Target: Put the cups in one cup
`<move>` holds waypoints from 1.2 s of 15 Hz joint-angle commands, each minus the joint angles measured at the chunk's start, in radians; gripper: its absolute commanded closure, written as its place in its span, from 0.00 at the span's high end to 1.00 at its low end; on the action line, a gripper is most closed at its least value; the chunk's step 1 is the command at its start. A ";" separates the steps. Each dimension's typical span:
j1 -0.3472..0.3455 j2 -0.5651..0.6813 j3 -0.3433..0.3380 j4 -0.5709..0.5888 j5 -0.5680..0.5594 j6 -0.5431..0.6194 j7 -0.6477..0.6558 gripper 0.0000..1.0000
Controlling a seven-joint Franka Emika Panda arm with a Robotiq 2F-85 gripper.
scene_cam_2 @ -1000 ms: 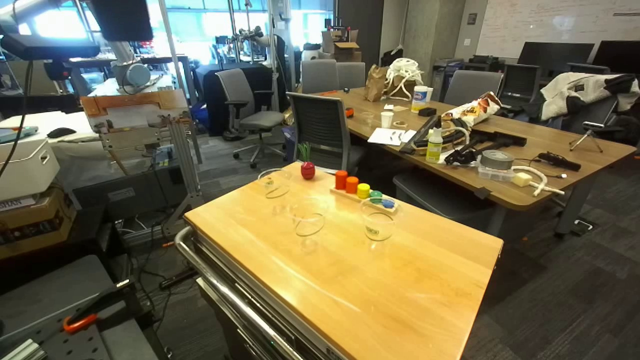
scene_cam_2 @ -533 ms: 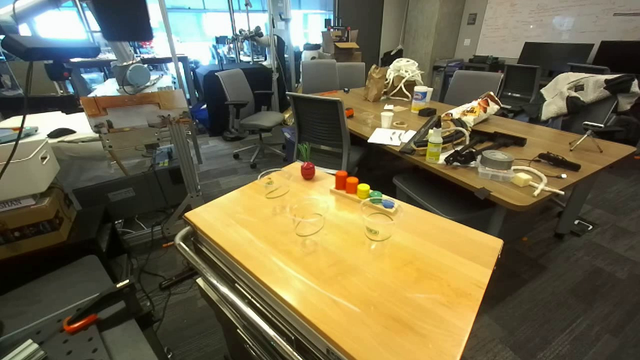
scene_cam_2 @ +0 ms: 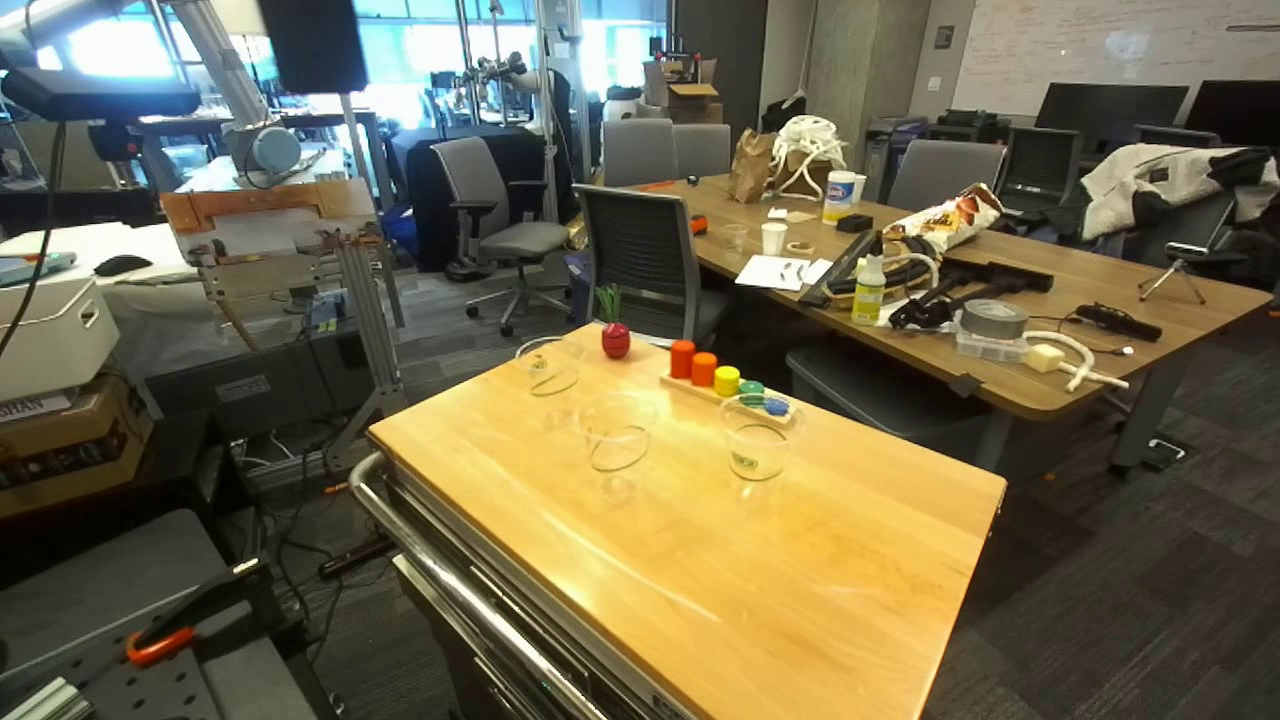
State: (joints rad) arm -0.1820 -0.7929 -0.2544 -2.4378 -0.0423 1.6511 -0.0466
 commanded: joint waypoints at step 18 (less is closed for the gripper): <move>0.042 1.039 0.159 0.670 0.174 0.381 0.191 1.00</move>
State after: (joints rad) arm -0.1399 0.0879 -0.0810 -1.9198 0.0670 2.0281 0.1608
